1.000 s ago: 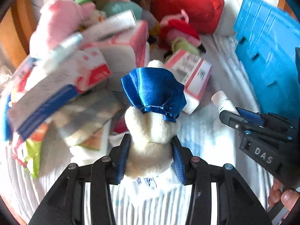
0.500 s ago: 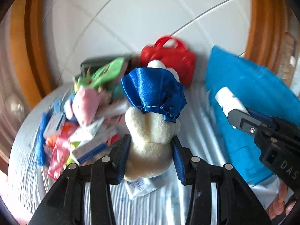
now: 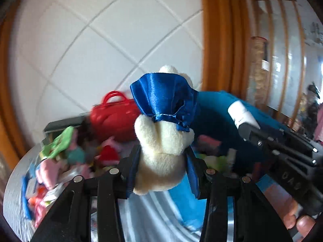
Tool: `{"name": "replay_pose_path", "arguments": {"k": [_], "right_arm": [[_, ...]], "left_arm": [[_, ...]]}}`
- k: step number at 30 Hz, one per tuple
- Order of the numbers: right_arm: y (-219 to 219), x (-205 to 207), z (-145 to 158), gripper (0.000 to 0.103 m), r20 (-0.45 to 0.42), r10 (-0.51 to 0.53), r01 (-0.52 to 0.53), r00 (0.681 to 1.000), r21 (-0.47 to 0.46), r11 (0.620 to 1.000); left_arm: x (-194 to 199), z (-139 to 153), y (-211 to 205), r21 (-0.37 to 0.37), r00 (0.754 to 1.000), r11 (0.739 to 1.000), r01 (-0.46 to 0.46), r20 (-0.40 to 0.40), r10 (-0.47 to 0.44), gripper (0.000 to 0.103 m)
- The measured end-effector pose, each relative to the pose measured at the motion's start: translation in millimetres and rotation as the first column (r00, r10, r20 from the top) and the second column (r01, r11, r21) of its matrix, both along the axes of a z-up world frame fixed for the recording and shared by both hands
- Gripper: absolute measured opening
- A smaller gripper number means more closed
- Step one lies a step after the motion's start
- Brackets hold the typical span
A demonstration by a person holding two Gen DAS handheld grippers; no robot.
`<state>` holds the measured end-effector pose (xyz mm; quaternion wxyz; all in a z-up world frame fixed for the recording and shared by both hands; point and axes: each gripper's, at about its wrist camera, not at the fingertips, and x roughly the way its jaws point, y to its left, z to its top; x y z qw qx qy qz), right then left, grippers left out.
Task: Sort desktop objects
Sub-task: 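Lower the bunny and white bottle into the blue bin, opening both tools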
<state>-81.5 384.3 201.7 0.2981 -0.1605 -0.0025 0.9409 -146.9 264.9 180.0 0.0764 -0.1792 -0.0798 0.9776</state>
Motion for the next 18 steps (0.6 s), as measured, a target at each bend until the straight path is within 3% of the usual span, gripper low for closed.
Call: {"name": "replay_pose_path", "arguments": {"k": [9, 18], "right_arm": [[103.5, 65.6, 12.1, 0.028, 0.074, -0.193, 0.194, 0.978, 0.003, 0.981], [176.7, 56.7, 15.5, 0.028, 0.239, -0.225, 0.234, 0.945, -0.009, 0.972]], "left_arm": [[-66.2, 11.2, 109.1, -0.027, 0.99, 0.996, 0.084, 0.119, -0.08, 0.042], [-127.3, 7.2, 174.7, -0.066, 0.957, 0.994, 0.09, 0.283, -0.067, 0.042]]}}
